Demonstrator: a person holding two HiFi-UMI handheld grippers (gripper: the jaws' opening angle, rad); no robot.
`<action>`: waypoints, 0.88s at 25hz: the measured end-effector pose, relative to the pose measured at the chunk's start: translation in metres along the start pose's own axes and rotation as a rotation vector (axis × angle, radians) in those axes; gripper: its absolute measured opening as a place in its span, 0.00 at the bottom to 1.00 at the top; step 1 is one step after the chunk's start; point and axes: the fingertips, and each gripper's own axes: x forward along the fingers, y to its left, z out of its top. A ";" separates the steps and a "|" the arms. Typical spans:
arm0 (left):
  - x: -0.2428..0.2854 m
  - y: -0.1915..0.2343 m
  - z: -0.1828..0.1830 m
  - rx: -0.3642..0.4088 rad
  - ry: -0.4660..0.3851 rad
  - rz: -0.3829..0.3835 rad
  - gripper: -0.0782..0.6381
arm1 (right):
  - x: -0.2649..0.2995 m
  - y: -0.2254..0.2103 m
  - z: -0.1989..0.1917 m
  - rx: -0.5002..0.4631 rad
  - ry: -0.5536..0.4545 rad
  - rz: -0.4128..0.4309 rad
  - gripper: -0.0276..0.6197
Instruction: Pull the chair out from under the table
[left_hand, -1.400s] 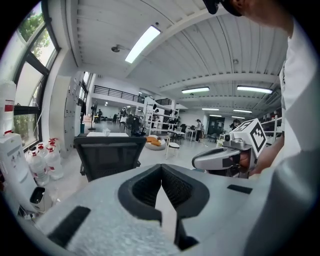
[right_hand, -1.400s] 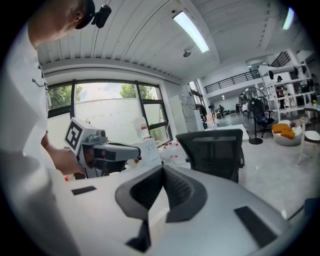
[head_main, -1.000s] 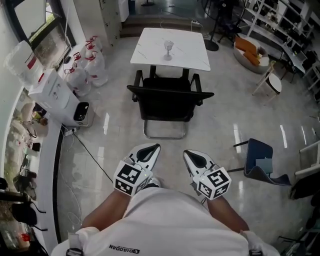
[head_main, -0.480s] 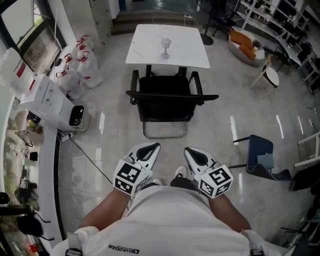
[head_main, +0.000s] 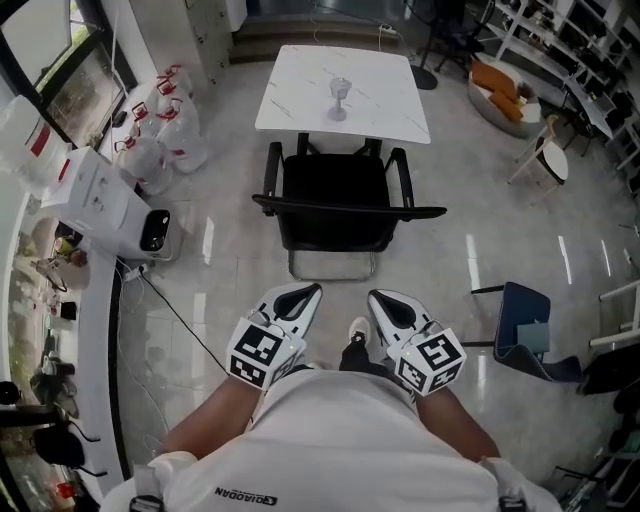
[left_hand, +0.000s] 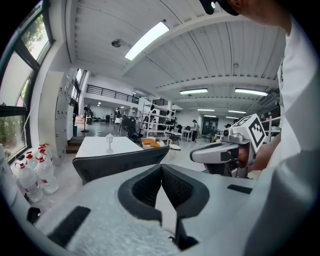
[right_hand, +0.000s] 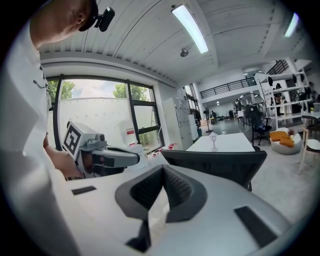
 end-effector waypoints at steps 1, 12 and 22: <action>0.004 0.003 0.003 0.004 0.000 0.001 0.12 | 0.004 -0.006 0.006 0.000 -0.008 0.002 0.05; 0.084 0.038 0.062 0.037 -0.051 0.045 0.12 | 0.030 -0.091 0.058 -0.019 -0.073 0.029 0.05; 0.140 0.067 0.094 0.044 -0.076 0.143 0.12 | 0.059 -0.152 0.086 -0.041 -0.082 0.131 0.05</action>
